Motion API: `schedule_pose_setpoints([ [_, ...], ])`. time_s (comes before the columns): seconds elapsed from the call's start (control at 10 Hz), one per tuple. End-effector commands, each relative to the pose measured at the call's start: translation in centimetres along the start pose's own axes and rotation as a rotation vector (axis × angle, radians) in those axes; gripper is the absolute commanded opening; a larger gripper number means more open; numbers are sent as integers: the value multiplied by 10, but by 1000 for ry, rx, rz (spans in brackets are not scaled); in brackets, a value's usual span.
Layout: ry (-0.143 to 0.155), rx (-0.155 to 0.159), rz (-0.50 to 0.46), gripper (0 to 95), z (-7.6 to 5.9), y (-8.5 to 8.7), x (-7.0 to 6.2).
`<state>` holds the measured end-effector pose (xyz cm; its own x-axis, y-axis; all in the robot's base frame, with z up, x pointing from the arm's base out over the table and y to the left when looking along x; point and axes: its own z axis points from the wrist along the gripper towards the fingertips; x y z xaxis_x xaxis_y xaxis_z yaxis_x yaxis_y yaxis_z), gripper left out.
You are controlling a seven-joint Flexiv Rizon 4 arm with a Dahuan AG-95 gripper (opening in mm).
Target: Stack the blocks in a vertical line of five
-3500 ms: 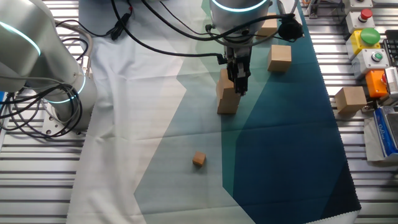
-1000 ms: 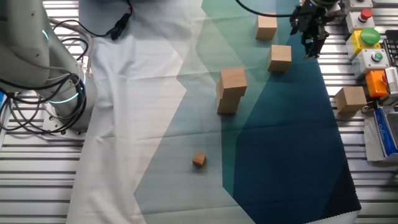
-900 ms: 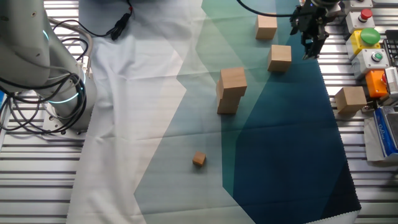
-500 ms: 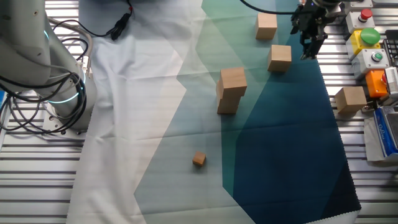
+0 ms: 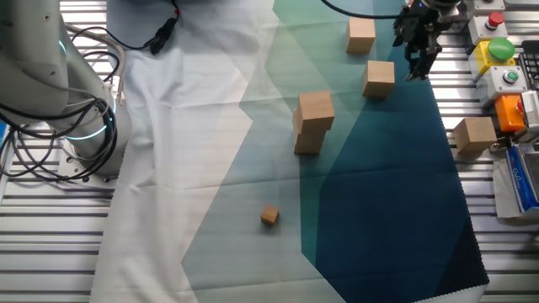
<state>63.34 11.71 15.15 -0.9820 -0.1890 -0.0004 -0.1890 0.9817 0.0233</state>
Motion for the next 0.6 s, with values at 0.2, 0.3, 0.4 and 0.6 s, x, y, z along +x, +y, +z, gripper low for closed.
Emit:
schedule_pose_setpoints([
  [0.2, -11, -13, -24, 760, 0, 0, 0],
  [0.3, -10, -16, -25, 760, 0, 0, 0],
  [0.4, -1, -12, -23, 760, 0, 0, 0],
  [0.6, 5, -18, -28, 570, 0, 0, 0],
])
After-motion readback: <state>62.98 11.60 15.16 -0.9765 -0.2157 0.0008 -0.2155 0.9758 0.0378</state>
